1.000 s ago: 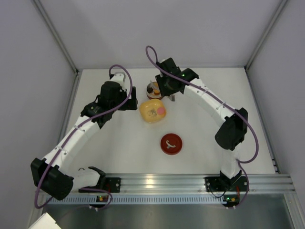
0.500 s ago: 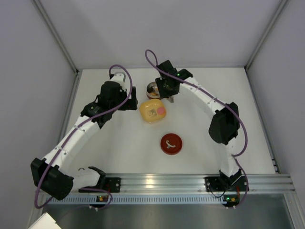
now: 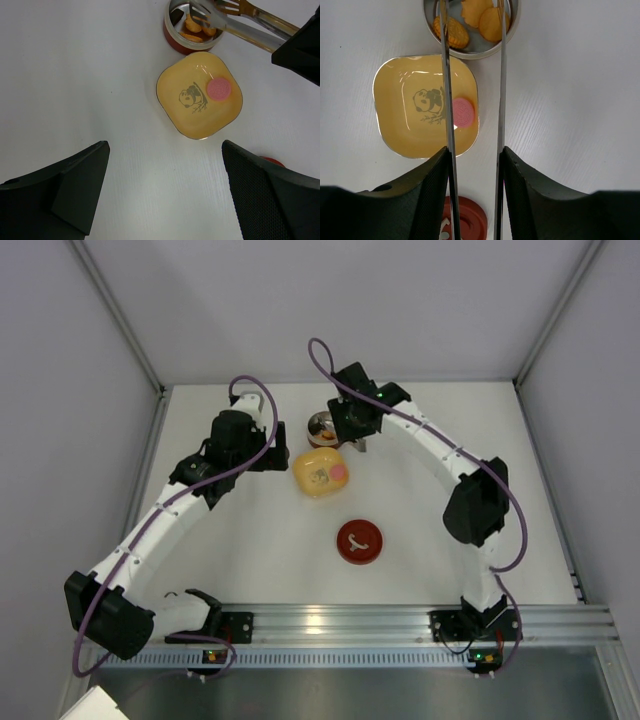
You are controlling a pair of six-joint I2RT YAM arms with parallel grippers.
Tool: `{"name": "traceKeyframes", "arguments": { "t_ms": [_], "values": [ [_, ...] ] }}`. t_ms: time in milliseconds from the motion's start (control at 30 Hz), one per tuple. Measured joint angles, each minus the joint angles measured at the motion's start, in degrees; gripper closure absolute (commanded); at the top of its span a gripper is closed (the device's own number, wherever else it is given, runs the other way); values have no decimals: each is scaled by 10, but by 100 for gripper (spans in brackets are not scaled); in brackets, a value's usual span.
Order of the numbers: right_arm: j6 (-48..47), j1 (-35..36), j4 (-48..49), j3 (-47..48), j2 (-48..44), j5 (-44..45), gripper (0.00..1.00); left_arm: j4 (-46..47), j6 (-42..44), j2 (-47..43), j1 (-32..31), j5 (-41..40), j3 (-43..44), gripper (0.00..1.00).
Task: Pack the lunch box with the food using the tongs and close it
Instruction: Place the fake food in the packing box, then pick up the fake food from the plate.
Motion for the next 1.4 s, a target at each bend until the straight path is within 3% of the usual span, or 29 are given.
{"name": "traceKeyframes", "arguments": {
  "t_ms": [433, 767, 1400],
  "values": [
    [1, 42, -2, -146, -161, 10, 57, 0, 0, 0, 0, 4, 0, 1],
    [2, 85, -5, -203, -168, 28, 58, 0, 0, 0, 0, 8, 0, 1],
    [5, 105, -9, -216, -149, 73, 58, 0, 0, 0, 0, 8, 0, 1]
  ]
}}
